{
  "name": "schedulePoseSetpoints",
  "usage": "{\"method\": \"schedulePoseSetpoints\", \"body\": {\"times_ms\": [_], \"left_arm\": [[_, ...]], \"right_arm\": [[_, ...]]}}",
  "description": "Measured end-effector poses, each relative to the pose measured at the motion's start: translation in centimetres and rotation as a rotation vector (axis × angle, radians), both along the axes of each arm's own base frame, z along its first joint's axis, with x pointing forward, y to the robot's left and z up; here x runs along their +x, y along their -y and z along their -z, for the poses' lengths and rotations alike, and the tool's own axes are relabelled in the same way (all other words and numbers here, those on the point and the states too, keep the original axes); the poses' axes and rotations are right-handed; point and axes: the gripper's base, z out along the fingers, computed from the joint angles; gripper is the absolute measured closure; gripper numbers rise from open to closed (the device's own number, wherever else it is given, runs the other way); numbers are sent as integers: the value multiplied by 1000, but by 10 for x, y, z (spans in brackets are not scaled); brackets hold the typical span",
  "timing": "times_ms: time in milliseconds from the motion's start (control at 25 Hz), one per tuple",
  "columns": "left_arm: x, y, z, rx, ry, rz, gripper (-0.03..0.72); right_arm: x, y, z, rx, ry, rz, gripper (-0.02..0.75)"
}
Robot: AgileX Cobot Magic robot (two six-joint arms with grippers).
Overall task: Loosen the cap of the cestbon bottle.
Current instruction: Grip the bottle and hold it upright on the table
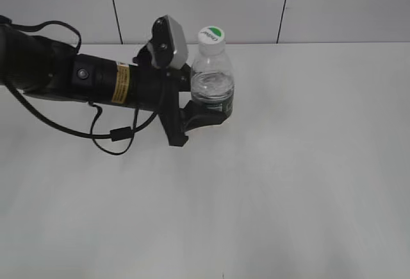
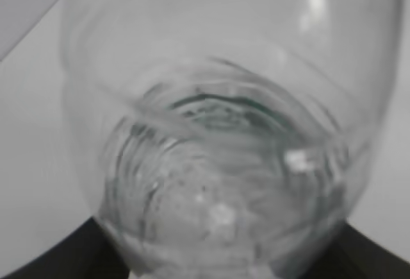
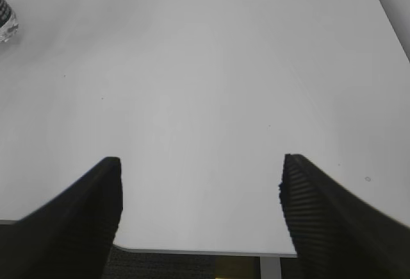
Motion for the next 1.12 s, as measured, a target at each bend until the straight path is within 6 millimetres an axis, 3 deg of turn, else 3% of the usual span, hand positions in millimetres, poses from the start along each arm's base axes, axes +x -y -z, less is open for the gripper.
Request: {"method": "schedulePoseSetpoints", "body": {"times_ms": [240, 560, 1120], "left_arm": [[6, 30, -10, -37, -17, 13, 274], [-16, 64, 4, -19, -54, 101, 274], [-22, 69, 59, 7, -195, 117, 274]], "right_arm": [[0, 0, 0, 0, 0, 0, 150], [0, 0, 0, 0, 0, 0, 150], [0, 0, 0, 0, 0, 0, 150]]}}
